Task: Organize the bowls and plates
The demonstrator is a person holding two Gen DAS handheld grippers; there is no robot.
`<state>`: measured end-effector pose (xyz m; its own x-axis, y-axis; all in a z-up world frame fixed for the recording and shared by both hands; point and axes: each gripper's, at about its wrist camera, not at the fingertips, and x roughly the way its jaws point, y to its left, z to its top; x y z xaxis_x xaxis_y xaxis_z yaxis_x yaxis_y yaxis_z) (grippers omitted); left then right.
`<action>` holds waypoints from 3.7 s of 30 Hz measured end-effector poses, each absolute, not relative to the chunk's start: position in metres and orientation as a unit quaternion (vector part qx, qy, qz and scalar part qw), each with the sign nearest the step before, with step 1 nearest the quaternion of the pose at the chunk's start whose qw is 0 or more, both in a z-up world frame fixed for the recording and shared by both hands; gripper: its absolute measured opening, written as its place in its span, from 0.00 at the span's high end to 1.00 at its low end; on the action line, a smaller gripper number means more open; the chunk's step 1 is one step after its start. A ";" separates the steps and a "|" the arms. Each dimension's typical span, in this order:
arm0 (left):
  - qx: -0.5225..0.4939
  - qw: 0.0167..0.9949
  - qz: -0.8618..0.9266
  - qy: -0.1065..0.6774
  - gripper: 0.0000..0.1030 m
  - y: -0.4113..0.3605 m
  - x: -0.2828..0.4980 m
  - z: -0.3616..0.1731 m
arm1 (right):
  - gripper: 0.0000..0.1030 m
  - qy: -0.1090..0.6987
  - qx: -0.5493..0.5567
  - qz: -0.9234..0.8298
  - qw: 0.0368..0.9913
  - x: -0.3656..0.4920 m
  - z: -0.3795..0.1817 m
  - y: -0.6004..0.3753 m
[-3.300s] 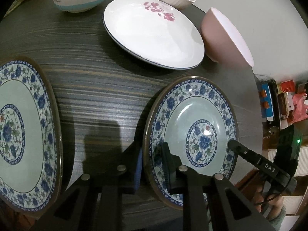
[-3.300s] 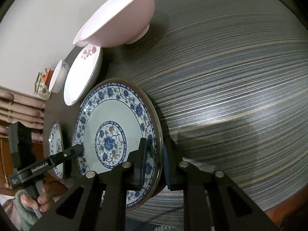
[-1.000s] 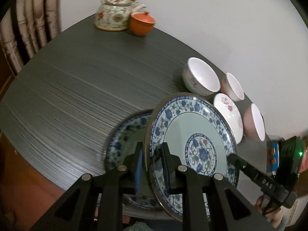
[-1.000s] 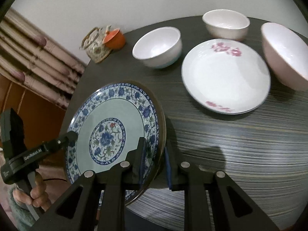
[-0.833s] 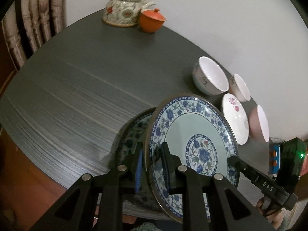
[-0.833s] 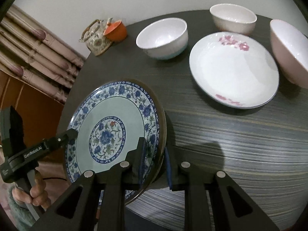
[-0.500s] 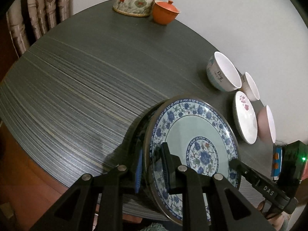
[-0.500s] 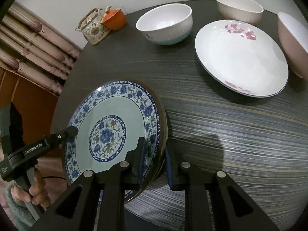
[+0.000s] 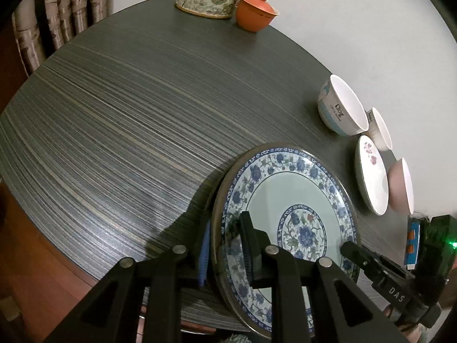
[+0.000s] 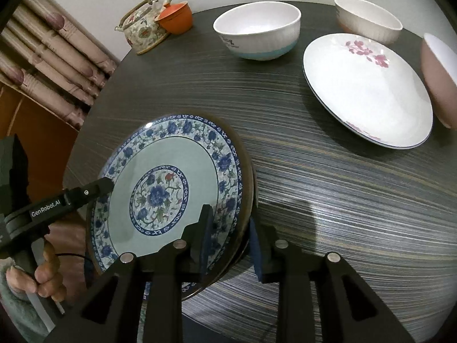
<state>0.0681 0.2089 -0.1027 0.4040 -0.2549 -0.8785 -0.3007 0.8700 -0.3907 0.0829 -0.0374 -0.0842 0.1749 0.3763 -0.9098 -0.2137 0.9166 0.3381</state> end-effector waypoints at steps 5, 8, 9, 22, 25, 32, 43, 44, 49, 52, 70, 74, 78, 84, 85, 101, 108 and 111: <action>-0.246 0.799 0.016 0.549 0.81 0.204 0.068 -0.103 | 0.66 0.611 0.052 0.192 0.767 0.078 -0.084 -0.034; -0.240 0.800 0.019 0.550 0.80 0.201 0.068 -0.103 | 0.63 0.615 0.044 0.189 0.764 0.077 -0.086 -0.033; -0.240 0.800 0.019 0.549 0.79 0.201 0.068 -0.103 | 0.63 0.615 0.042 0.189 0.764 0.077 -0.087 -0.032; -0.216 0.797 0.036 0.563 0.71 0.197 0.071 -0.114 | 0.55 0.610 0.057 0.193 0.766 0.073 -0.088 -0.032; -0.201 0.797 0.041 0.569 0.71 0.192 0.072 -0.117 | 0.55 0.609 0.066 0.193 0.767 0.070 -0.087 -0.036; -0.146 0.814 0.052 0.560 0.67 0.170 0.075 -0.116 | 0.53 0.606 0.082 0.189 0.768 0.066 -0.087 -0.046; -0.115 0.878 0.114 0.450 0.56 0.174 0.068 -0.087 | 0.52 0.572 0.075 0.176 0.797 0.062 -0.076 -0.062; -0.110 0.887 0.120 0.433 0.56 0.174 0.066 -0.083 | 0.52 0.571 0.076 0.175 0.799 0.062 -0.075 -0.064; -0.086 0.912 0.137 0.376 0.56 0.174 0.056 -0.065 | 0.52 0.563 0.091 0.168 0.804 0.062 -0.072 -0.082; -0.076 0.920 0.145 0.357 0.55 0.166 0.052 -0.056 | 0.52 0.553 0.099 0.165 0.810 0.064 -0.068 -0.096; -0.126 0.927 0.078 0.344 0.44 0.108 0.068 -0.016 | 0.52 0.503 0.123 0.094 0.850 0.074 -0.062 -0.189; -0.100 0.932 0.074 0.340 0.44 0.090 0.080 -0.014 | 0.52 0.490 0.117 0.082 0.860 0.082 -0.062 -0.203; -0.106 0.926 0.048 0.360 0.44 0.074 0.098 -0.020 | 0.52 0.475 0.118 0.072 0.869 0.092 -0.062 -0.217; -0.139 0.908 -0.013 0.394 0.44 0.048 0.132 -0.034 | 0.55 0.468 0.119 0.063 0.874 0.115 -0.066 -0.231; -0.144 0.904 -0.020 0.401 0.44 0.044 0.138 -0.037 | 0.57 0.468 0.120 0.063 0.873 0.118 -0.067 -0.232; -0.159 0.857 -0.059 0.487 0.44 -0.008 0.222 -0.094 | 0.76 0.500 0.113 0.059 0.857 0.178 -0.103 -0.230; -0.153 0.846 -0.054 0.507 0.44 -0.019 0.243 -0.109 | 0.81 0.514 0.111 0.056 0.849 0.191 -0.114 -0.229; -0.148 0.842 -0.055 0.516 0.45 -0.024 0.249 -0.115 | 0.84 0.514 0.115 0.061 0.848 0.194 -0.116 -0.228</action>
